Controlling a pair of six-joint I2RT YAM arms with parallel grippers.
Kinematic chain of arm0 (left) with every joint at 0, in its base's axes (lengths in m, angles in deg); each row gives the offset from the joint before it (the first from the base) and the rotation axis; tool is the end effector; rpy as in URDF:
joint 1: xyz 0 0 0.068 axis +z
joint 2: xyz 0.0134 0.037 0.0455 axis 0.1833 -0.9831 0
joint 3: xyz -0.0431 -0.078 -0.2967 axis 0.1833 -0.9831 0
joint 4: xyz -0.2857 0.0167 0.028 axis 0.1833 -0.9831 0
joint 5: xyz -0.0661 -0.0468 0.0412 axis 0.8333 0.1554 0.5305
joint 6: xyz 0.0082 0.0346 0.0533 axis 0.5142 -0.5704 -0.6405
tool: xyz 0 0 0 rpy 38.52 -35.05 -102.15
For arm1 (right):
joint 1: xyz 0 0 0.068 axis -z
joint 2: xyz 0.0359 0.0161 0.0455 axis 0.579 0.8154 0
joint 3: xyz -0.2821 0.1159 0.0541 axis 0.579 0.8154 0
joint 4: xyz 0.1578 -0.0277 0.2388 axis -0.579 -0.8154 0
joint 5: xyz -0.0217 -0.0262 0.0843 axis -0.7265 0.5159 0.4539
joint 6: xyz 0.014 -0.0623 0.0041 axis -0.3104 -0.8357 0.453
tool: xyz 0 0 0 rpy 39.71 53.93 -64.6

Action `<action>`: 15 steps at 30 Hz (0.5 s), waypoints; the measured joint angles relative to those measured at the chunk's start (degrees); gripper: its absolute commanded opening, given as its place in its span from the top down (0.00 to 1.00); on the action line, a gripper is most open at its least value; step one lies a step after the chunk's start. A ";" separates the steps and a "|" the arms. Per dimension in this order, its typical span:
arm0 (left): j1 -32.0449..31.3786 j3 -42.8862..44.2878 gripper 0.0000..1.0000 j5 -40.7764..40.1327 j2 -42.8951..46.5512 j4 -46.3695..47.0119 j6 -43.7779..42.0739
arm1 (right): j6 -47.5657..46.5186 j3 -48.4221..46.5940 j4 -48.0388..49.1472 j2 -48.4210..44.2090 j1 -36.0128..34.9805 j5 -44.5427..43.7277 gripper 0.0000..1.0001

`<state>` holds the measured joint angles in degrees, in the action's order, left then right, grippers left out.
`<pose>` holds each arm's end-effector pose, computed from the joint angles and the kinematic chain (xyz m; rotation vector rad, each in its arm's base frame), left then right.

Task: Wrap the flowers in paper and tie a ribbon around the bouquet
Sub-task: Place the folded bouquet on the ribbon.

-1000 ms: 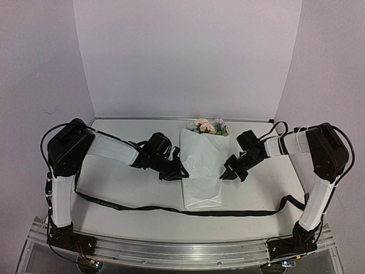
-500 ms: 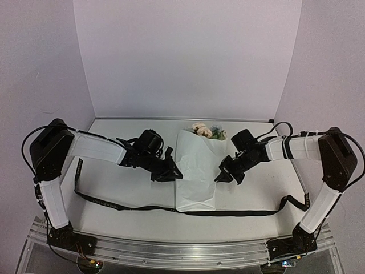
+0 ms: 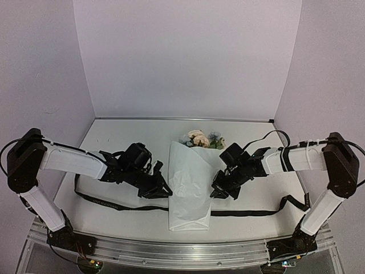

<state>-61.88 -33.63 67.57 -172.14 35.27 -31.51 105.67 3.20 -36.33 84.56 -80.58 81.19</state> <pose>0.2026 -0.2887 0.1806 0.1278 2.8142 -1.2515 0.2322 0.2598 0.1741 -0.5200 -2.8960 -0.9413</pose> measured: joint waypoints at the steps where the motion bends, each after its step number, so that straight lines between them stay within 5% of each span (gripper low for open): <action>1: -0.28 -0.65 0.79 -0.27 0.71 0.00 0.32 | 0.08 0.27 0.00 -0.08 -0.56 -0.51 1.00; 6: -1.01 -3.24 0.76 -2.03 3.90 0.05 1.58 | 0.77 1.54 0.07 -0.69 -2.99 -3.42 0.98; 9: -1.03 -4.35 0.68 -4.52 5.69 -0.40 2.54 | 0.67 2.06 -0.02 -0.88 -3.63 -4.75 0.72; 15: -1.04 -5.60 0.50 -20.12 16.34 -8.87 7.38 | -3.12 2.09 -4.32 -4.67 -3.75 -6.96 0.42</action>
<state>-62.92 -39.23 47.45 -155.80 26.40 -24.13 102.55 5.29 -40.65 79.89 -84.33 74.24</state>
